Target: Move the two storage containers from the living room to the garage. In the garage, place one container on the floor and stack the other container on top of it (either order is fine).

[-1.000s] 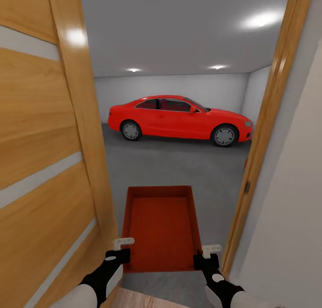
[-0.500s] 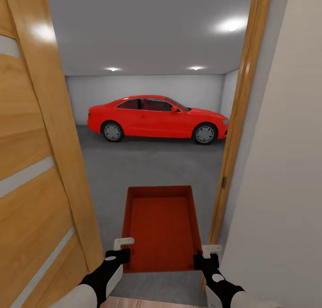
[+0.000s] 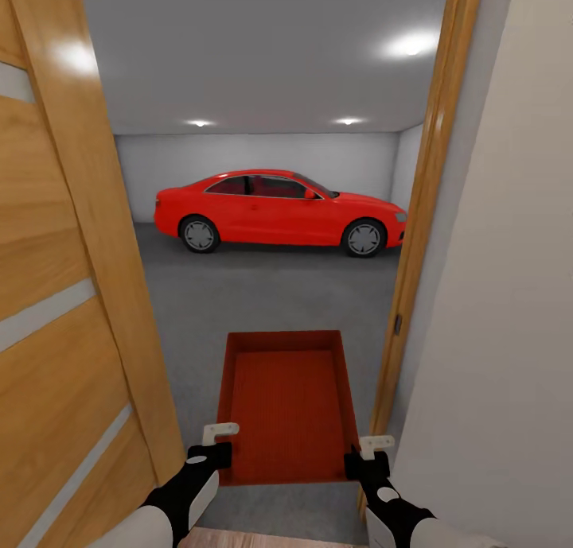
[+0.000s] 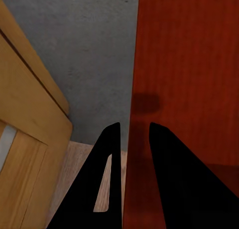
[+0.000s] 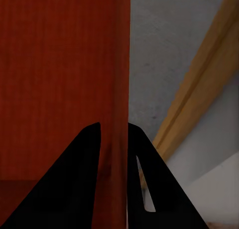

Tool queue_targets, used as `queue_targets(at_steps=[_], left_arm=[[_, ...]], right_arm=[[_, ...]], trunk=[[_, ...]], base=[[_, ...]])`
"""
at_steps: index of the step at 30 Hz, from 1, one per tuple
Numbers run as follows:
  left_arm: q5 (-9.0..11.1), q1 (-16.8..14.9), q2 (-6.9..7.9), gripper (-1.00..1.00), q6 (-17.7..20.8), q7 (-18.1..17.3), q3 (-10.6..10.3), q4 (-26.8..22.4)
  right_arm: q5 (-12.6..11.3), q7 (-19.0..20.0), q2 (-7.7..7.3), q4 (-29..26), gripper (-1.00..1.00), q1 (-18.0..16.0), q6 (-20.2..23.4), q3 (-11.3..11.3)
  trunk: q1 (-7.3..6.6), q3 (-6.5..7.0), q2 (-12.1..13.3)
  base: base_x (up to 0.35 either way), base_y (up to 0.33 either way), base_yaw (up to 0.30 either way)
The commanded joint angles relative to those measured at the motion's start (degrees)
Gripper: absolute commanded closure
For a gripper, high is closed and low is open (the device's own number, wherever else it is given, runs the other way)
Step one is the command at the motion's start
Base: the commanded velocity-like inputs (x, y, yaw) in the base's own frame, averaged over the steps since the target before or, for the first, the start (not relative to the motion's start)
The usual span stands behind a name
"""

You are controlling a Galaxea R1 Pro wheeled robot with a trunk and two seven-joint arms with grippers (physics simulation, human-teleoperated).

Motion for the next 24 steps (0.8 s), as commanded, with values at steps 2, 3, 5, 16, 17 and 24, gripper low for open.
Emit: queue_targets(at_steps=[2,3,5,16,17,24], left_arm=[[-0.1,-0.06,0.03,1.0,0.35,0.62,0.71,-0.3],[-0.1,-0.06,0.03,1.0,0.35,0.62,0.71,-0.3],[-0.1,-0.06,0.04,1.0,0.37,0.62,0.71,-0.26],[-0.1,-0.08,0.03,1.0,0.36,0.62,0.71,-0.23],[-0.1,-0.08,0.03,1.0,0.36,0.62,0.71,-0.24],[-0.1,-0.06,0.02,1.0,0.4,0.62,0.71,-0.25]], right_arm=[[-2.05,-0.66,-0.02,0.21,1.0,-0.04,-0.54,-1.41],[-2.05,-0.66,-0.02,0.21,1.0,-0.04,-0.55,-1.41],[-2.05,-0.66,-0.02,0.21,1.0,-0.04,-0.57,-1.41],[-2.05,-0.66,-0.02,0.21,1.0,-0.04,-0.59,-1.41],[-2.05,-0.66,-0.02,0.21,1.0,-0.04,-0.59,-1.41],[-2.05,-0.66,-0.02,0.21,1.0,-0.04,-0.59,-1.41]], trunk=[[0.01,-0.08,-0.07],[0.01,-0.08,-0.07],[0.01,-0.08,-0.07],[0.01,-0.08,-0.07],[0.01,-0.08,-0.07],[0.01,-0.08,-0.07]], base=[[0.0,0.0,0.0],[0.006,0.0,0.0],[0.057,0.0,0.0],[0.251,0.0,0.0],[0.276,0.0,0.0],[0.278,0.025,0.0]])
